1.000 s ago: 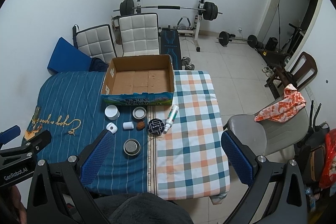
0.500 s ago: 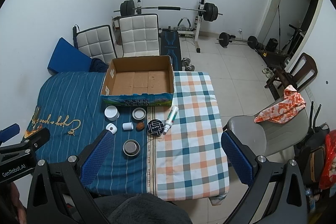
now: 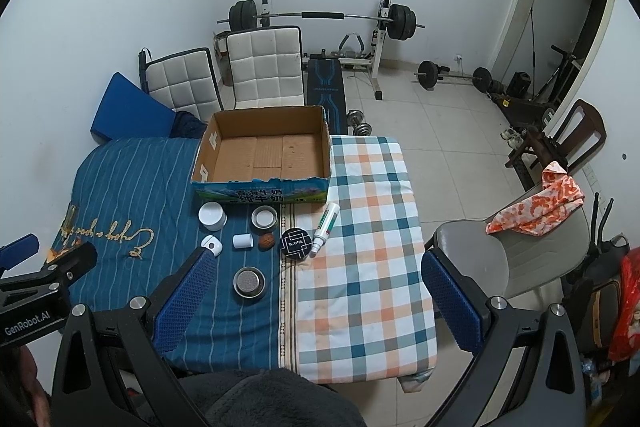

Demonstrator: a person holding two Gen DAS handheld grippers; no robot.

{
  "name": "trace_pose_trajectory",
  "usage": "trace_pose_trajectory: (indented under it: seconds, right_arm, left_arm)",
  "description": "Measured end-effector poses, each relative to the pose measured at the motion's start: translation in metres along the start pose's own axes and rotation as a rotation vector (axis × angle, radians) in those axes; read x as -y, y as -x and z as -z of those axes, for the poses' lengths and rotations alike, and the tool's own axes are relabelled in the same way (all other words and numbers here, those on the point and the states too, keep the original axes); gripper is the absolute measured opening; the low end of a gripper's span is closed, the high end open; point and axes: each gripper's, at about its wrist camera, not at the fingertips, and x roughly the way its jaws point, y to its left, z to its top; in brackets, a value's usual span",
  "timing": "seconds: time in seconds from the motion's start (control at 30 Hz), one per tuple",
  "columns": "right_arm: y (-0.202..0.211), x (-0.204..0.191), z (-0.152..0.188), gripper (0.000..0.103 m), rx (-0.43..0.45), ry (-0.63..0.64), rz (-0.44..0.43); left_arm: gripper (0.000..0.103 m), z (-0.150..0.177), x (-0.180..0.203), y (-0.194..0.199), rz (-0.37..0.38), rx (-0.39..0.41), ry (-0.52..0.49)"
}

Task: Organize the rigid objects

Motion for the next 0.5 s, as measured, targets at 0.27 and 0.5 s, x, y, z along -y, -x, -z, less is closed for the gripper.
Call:
trace_pose_trajectory:
  seconds: [0.27, 0.5]
  right_arm:
    - [0.0001, 0.0002, 0.0004, 0.103, -0.001, -0.001, 0.0]
    - [-0.0098, 0.0046, 0.0056, 0.103, -0.012, -0.003, -0.005]
  left_arm:
    - [0.103, -0.0018, 0.0007, -0.0001, 0.001, -0.003, 0.0]
    - [0.103, -0.0036, 0.0072, -0.0046, 0.004, -0.015, -0.003]
